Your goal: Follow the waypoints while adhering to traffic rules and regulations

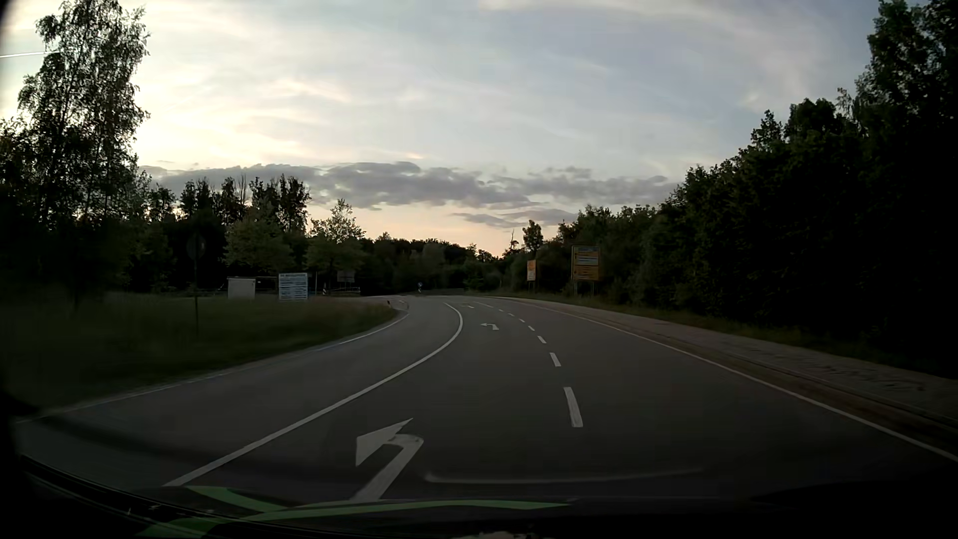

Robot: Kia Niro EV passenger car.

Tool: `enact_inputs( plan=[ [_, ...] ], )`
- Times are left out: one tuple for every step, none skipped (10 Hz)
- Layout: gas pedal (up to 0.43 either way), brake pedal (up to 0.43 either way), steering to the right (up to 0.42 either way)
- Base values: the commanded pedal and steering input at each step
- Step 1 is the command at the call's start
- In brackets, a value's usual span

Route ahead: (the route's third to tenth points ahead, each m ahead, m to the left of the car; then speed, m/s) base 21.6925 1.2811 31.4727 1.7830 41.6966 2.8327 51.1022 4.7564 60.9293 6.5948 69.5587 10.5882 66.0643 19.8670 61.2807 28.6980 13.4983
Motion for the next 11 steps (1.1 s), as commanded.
enact_inputs(
  plan=[
    [0.000,0.140,-0.011],
    [0.000,0.134,-0.011],
    [0.000,0.146,-0.011],
    [0.000,0.171,-0.011],
    [0.000,0.183,-0.010],
    [0.000,0.189,-0.010],
    [0.000,0.195,-0.010],
    [0.000,0.195,-0.010],
    [0.000,0.189,-0.010],
    [0.000,0.189,-0.010],
    [0.000,0.189,-0.010]
  ],
)
